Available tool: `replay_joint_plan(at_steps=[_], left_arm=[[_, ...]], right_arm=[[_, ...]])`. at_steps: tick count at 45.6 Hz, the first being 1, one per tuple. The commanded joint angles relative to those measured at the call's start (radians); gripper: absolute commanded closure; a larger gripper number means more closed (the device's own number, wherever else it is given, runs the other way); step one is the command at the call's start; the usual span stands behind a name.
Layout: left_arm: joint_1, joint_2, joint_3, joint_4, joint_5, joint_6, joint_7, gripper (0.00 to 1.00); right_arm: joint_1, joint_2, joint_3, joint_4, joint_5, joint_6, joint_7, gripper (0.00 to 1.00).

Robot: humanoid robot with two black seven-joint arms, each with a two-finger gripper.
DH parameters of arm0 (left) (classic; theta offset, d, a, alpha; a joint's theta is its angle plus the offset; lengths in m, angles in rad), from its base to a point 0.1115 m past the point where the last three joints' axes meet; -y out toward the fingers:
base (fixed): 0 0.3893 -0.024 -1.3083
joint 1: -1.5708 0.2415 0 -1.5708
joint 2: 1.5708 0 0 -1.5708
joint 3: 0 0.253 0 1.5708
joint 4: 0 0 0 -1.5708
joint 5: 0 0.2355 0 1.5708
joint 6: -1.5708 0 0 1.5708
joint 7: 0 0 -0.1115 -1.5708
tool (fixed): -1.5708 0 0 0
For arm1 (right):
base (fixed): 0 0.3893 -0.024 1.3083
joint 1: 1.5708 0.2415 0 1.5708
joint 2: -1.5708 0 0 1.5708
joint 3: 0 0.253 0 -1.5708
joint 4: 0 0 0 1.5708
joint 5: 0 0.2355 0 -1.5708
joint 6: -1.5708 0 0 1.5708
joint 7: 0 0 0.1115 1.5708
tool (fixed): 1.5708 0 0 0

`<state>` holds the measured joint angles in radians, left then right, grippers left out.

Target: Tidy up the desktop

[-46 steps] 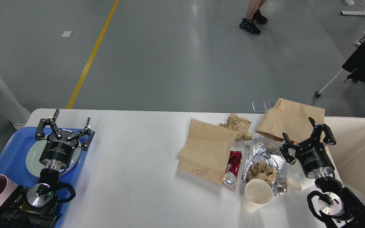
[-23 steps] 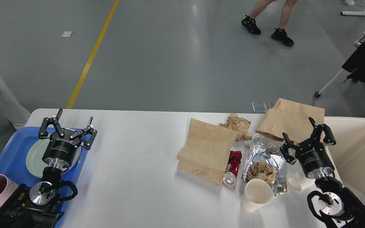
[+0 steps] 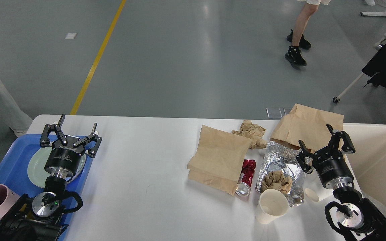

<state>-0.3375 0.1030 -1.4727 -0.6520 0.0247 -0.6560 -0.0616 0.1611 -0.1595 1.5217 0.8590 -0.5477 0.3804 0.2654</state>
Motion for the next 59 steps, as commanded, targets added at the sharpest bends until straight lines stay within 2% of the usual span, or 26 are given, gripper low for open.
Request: replay_joint_plan(at_steps=[1, 25, 31, 34, 38, 40, 47, 59], left_arm=[[0.0, 0.001, 0.0, 0.0, 0.0, -0.002, 0.0, 0.04], [0.0, 0.0, 0.0, 0.0, 0.0, -0.001, 0.0, 0.04], [0.0, 0.001, 0.0, 0.0, 0.0, -0.002, 0.0, 0.04], [0.0, 0.0, 0.0, 0.0, 0.0, -0.002, 0.0, 0.04], [0.0, 0.0, 0.0, 0.0, 0.0, -0.002, 0.0, 0.04], [0.0, 0.0, 0.0, 0.0, 0.0, -0.002, 0.0, 0.04], [0.0, 0.001, 0.0, -0.002, 0.0, -0.002, 0.0, 0.04], [0.0, 0.001, 0.0, 0.0, 0.0, -0.002, 0.0, 0.04]], right_arm=[[0.0, 0.0, 0.0, 0.0, 0.0, 0.0, 0.0, 0.0], [0.0, 0.0, 0.0, 0.0, 0.002, 0.0, 0.0, 0.0], [0.017, -0.006, -0.003, -0.011, 0.003, 0.0, -0.023, 0.0], [0.032, -0.012, -0.002, -0.009, 0.017, -0.003, -0.066, 0.0], [0.055, -0.058, -0.002, -0.006, 0.089, -0.003, -0.191, 0.0], [0.072, -0.066, -0.002, -0.008, 0.11, -0.008, -0.224, 0.0], [0.101, -0.077, 0.008, -0.009, 0.115, -0.002, -0.202, 0.0], [0.064, -0.063, 0.0, -0.025, 0.129, -0.003, -0.206, 0.0]])
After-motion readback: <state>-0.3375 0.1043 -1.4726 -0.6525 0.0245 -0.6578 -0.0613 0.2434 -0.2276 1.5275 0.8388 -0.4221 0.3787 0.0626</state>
